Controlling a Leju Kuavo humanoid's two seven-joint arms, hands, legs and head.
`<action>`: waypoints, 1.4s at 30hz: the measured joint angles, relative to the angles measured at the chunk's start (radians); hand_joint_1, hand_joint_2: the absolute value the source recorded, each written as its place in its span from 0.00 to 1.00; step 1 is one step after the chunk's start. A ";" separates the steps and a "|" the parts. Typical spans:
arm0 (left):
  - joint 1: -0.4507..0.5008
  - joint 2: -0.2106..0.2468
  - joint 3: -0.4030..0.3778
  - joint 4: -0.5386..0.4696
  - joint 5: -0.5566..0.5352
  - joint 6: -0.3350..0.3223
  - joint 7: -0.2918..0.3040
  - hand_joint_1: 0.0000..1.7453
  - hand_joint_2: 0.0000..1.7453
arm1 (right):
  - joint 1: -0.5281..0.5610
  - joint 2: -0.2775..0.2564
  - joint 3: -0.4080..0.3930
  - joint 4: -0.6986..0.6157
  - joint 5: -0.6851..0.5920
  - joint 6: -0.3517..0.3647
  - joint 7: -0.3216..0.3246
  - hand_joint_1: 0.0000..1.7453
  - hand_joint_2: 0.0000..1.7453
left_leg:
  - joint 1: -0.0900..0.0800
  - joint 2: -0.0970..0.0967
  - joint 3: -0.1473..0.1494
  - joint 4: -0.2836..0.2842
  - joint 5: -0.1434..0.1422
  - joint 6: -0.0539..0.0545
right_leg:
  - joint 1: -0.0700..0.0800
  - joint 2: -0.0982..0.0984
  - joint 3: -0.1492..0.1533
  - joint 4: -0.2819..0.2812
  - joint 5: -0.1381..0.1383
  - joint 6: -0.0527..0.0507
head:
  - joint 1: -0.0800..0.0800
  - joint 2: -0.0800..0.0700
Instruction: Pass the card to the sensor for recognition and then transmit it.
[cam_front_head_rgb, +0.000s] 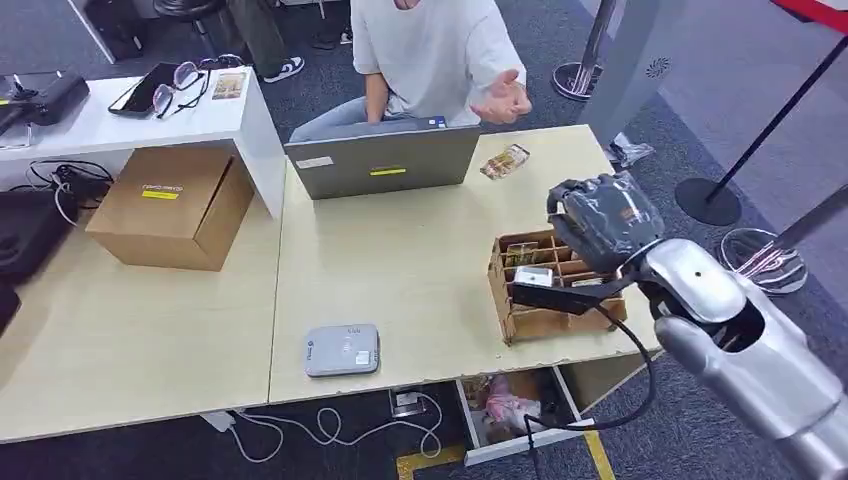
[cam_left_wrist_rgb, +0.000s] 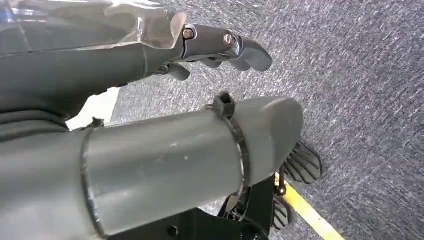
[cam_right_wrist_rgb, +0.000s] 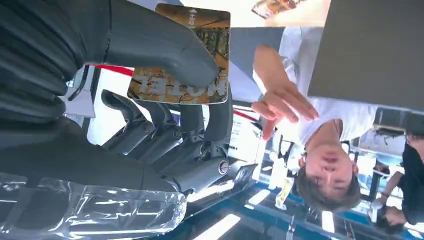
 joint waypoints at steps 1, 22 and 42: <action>0.000 0.000 0.000 0.000 -0.002 -0.001 -0.004 0.00 0.00 | -0.001 0.000 0.000 -0.001 0.002 -0.006 -0.001 1.00 1.00 | 0.000 0.000 0.000 0.000 0.000 0.000 | 0.000 0.000 0.000 0.000 0.000 0.000 | 0.000 0.000; -0.008 0.000 -0.010 0.000 -0.056 0.015 -0.010 0.00 0.00 | -0.207 0.308 0.056 0.251 0.106 -0.331 -0.133 1.00 1.00 | 0.001 0.000 0.000 0.000 0.002 -0.002 | 0.001 0.001 0.000 0.001 0.001 -0.001 | 0.000 0.000; -0.048 -0.008 -0.033 0.000 -0.104 0.070 -0.018 0.00 0.00 | -0.429 0.560 0.076 0.830 0.271 -0.756 -0.144 1.00 1.00 | 0.000 -0.002 0.001 0.000 0.004 -0.001 | 0.000 0.000 0.000 0.001 0.002 -0.001 | 0.000 0.000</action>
